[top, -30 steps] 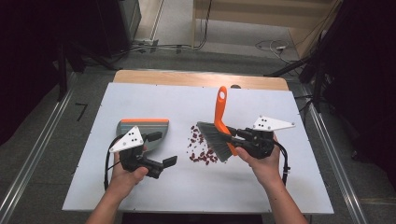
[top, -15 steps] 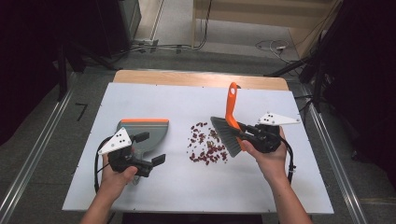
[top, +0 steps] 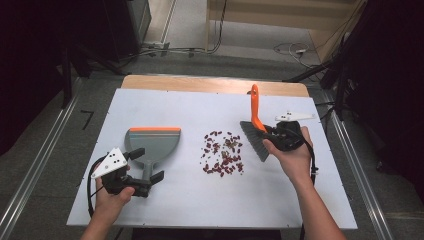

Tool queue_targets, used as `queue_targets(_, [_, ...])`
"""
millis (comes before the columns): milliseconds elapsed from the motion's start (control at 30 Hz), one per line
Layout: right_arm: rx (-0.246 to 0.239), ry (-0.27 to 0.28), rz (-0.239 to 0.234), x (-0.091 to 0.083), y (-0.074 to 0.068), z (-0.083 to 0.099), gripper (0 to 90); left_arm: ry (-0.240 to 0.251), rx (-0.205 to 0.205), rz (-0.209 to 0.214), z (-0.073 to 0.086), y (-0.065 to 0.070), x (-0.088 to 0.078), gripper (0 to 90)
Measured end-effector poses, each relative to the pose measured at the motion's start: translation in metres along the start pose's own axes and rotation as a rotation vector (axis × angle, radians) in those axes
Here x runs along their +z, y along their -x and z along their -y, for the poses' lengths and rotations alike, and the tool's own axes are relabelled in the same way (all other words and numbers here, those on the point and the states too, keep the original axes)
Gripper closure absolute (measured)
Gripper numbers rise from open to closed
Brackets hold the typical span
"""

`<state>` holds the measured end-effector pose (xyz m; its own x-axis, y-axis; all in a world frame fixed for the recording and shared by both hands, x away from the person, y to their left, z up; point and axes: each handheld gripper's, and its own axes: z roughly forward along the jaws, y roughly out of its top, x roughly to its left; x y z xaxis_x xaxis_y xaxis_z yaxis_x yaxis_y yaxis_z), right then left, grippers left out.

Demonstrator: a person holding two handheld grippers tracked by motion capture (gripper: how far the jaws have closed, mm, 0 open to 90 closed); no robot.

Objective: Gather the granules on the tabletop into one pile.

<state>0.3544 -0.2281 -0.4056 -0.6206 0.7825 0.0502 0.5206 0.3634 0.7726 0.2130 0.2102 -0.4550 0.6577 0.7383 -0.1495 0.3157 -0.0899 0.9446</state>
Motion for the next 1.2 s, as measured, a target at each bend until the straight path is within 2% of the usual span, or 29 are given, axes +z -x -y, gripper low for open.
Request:
queue_targets(267, [-0.048, -0.123, 0.095, 0.025, 0.000, -0.019, 69.0, -0.007, 0.001, -0.017, 0.006, -0.007, 0.001, 0.0])
queue_targets(467, [-0.090, -0.205, 0.147, 0.055, 0.001, -0.029, 69.1, 0.005, 0.002, -0.024, 0.007, -0.009, 0.000, 0.0])
queue_targets(600, [-0.136, -0.274, 0.212, 0.076, -0.003, -0.034, 69.1, 0.009, 0.002, -0.030, 0.007, -0.011, -0.002, 0.0])
queue_targets(700, [-0.160, -0.308, 0.217, 0.088, -0.007, -0.035, 69.0, 0.010, -0.003, -0.030, 0.007, -0.011, -0.003, 0.0])
queue_targets(833, [-0.184, -0.319, 0.200, 0.094, -0.018, -0.036, 69.2, 0.013, -0.004, -0.025, 0.007, -0.010, -0.003, 0.0])
queue_targets(967, [-0.214, -0.330, 0.183, 0.094, -0.028, -0.034, 69.4, 0.001, 0.001, -0.019, 0.008, -0.010, 0.000, 0.0])
queue_targets(1200, [-0.234, -0.339, 0.145, 0.087, -0.039, -0.029, 69.4, 0.007, -0.002, -0.019, 0.008, -0.009, 0.000, 0.0])
